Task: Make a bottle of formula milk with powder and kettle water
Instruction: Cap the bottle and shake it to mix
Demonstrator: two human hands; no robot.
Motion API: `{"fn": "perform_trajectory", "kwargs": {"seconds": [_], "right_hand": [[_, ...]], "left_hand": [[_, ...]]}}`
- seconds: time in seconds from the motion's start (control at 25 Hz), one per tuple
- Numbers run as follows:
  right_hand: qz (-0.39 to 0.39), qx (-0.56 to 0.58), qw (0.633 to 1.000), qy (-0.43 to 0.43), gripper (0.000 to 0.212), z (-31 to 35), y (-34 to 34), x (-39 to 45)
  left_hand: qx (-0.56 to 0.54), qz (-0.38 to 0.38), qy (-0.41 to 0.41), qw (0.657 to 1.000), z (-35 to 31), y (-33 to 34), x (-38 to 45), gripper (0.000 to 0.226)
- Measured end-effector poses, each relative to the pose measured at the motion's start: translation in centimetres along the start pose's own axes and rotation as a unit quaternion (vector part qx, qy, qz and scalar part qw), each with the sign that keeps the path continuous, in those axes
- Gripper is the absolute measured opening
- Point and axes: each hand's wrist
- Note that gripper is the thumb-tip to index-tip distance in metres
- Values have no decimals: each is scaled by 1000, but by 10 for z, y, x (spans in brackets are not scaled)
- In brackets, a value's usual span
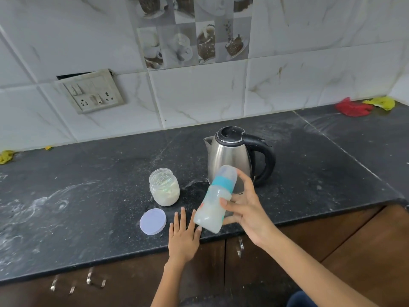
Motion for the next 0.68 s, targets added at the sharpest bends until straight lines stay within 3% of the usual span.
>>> {"fn": "perform_trajectory", "kwargs": {"seconds": [0.12, 0.28, 0.32, 0.44, 0.6, 0.68], "right_hand": [[-69, 90, 992, -54, 81, 16, -8, 13], [3, 10, 1000, 15, 81, -2, 3, -4], [-1, 14, 1000, 8, 81, -2, 2, -2], [-69, 112, 990, -53, 81, 11, -5, 12], [16, 15, 1000, 4, 76, -3, 6, -2], [-25, 65, 997, -44, 76, 1, 1, 8]], "left_hand": [[-10, -5, 0, 1000, 2, 1, 1, 96], [-8, -3, 4, 1000, 0, -2, 0, 70], [-9, -5, 4, 1000, 0, -3, -1, 74], [-16, -21, -4, 1000, 2, 1, 1, 113], [-13, -2, 9, 1000, 0, -1, 0, 77], [-14, -12, 1, 1000, 1, -1, 0, 101]]}}
Point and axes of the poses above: each hand's wrist, its own x-axis towards the middle knuckle, its own y-axis out of the palm, z = x × y, and after that the axes turned 14 degrees about x, right-handed
